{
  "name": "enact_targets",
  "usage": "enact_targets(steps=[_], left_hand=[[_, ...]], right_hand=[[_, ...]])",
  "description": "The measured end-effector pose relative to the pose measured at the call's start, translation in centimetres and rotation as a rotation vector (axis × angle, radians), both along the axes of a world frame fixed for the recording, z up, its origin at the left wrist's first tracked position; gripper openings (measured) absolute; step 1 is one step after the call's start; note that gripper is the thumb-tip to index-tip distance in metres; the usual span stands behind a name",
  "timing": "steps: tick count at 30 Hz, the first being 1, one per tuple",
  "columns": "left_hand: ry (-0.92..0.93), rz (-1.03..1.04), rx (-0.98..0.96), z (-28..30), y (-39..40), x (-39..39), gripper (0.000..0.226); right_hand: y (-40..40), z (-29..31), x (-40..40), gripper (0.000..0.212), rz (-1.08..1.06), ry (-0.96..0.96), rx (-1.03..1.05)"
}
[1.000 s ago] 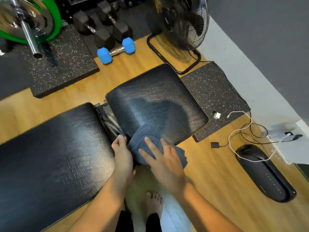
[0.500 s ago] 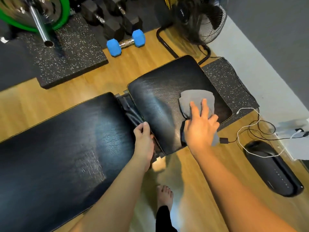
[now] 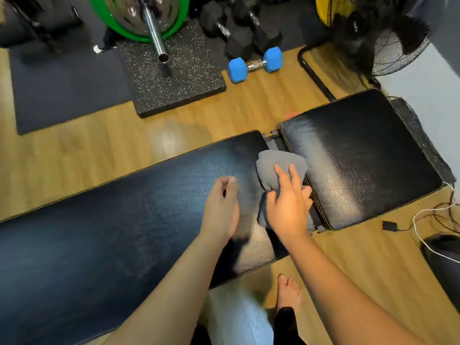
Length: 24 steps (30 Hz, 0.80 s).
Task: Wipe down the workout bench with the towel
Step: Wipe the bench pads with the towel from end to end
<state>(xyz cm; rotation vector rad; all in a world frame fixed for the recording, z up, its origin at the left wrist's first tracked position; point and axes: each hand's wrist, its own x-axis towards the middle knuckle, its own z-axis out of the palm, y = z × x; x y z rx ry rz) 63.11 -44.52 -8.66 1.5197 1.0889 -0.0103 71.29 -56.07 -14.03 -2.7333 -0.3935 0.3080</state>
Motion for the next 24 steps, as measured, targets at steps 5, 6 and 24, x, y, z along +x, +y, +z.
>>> enact_targets(steps=[5, 6, 24], left_hand=[[0.029, -0.057, 0.006, -0.1, 3.2, -4.3, 0.039], [0.037, -0.06, 0.008, -0.2, 4.0, -5.2, 0.041], [0.186, -0.065, 0.327, -3.5, 13.2, -16.7, 0.07]], right_hand=[[3.6, -0.1, -0.2, 0.06, -0.091, -0.071, -0.092], [4.6, -0.1, -0.4, 0.06, -0.096, -0.095, -0.117], [18.7, 1.0, -14.3, 0.06, 0.759, -0.107, -0.071]])
